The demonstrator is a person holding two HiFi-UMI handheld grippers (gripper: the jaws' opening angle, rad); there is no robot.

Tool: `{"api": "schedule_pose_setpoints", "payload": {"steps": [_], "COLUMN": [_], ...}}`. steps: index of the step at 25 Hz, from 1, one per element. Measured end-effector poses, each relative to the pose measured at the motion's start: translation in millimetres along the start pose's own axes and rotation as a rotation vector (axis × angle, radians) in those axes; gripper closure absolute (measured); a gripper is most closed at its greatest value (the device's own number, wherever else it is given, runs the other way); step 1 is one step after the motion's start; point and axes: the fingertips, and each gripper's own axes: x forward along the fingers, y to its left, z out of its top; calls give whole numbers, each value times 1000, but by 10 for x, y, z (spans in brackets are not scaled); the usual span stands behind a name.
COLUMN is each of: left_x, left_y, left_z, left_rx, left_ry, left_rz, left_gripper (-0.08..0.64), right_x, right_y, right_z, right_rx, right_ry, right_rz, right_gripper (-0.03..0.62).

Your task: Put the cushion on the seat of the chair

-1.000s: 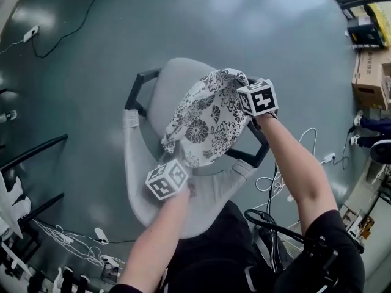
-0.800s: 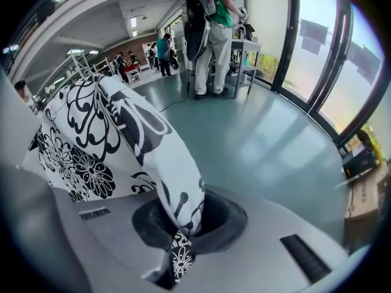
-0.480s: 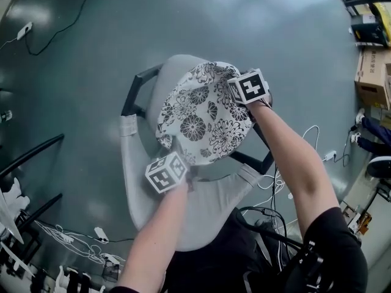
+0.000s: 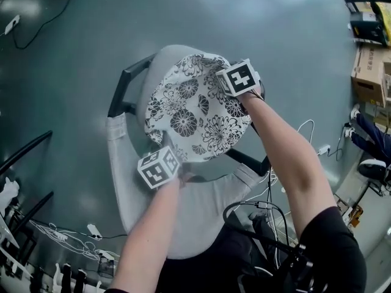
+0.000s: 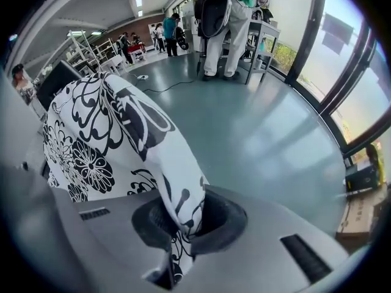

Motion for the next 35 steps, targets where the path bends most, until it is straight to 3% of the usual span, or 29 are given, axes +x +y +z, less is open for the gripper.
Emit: {"api": "schedule_pose_setpoints", "payload": {"steps": [9, 18, 26, 29, 32, 35], "left_x": [219, 292, 287, 235, 165, 104], "left_y": [107, 125, 98, 68, 66, 34], "left_z": [-20, -26, -27, -30, -28, 7], "left_rx": [-37, 2, 32, 85, 89, 95], "left_ry": [22, 34, 57, 84, 85, 76], "left_rz": [15, 32, 27, 51, 64, 64], "left_gripper": [538, 538, 538, 529, 472, 382], "right_x": [109, 146, 102, 13, -123, -259], "right_y": [-13, 26, -4, -137, -283, -362], "right_z": [-12, -14, -15, 25, -35, -68], "right_rx": [-79, -84, -75, -51, 0, 36], "right_ry": [32, 48, 18, -29, -53, -72], "right_rz": [-25, -10, -55, -105, -142, -154], "right_gripper": [566, 565, 558, 443, 325, 295]}}
